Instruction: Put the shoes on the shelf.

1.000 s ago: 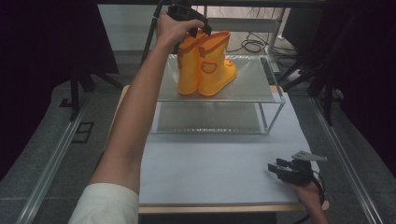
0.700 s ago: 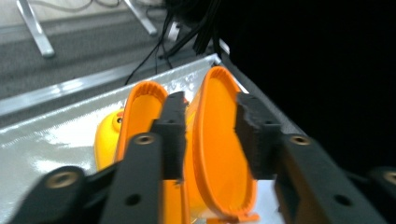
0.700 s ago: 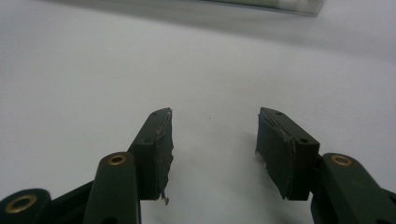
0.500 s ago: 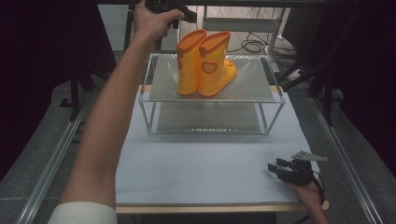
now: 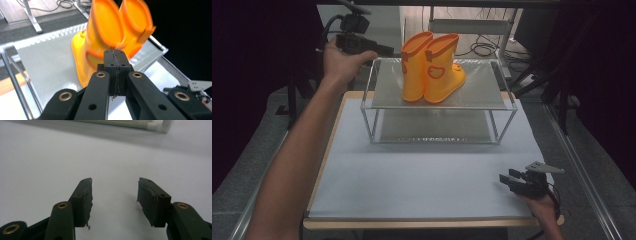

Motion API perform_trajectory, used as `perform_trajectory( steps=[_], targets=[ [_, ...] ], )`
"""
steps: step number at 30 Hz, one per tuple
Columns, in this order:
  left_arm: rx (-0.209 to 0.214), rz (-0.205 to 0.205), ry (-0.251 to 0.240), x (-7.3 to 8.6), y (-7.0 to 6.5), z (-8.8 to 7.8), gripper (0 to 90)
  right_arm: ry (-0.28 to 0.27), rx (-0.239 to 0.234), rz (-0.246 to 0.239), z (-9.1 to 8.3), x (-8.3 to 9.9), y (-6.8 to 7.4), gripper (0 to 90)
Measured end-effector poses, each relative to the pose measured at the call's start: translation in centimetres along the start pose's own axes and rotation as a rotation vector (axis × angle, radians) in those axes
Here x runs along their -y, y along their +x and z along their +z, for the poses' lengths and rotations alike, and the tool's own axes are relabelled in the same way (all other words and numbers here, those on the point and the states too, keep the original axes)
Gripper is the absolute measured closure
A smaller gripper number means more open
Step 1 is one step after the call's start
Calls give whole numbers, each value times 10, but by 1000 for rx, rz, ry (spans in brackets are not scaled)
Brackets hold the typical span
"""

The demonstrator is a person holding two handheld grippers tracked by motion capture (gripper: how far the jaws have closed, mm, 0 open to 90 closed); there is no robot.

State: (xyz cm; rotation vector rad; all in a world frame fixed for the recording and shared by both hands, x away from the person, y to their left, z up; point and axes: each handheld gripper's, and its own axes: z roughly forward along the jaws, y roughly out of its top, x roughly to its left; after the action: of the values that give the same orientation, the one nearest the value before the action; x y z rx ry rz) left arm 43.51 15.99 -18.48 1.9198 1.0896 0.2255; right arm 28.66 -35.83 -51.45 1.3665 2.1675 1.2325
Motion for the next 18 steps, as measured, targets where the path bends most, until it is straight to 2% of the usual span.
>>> perform_trajectory(
  steps=[7,12,18],
  targets=[
    [-10,-13,61,24,16,21,900,8,3,0,1,1,-1,452],
    [-28,-26,136,43,28,49,900,11,0,-1,1,1,0,452],
    [-51,-36,180,57,39,77,900,11,1,-3,1,1,1,452]
  ],
)
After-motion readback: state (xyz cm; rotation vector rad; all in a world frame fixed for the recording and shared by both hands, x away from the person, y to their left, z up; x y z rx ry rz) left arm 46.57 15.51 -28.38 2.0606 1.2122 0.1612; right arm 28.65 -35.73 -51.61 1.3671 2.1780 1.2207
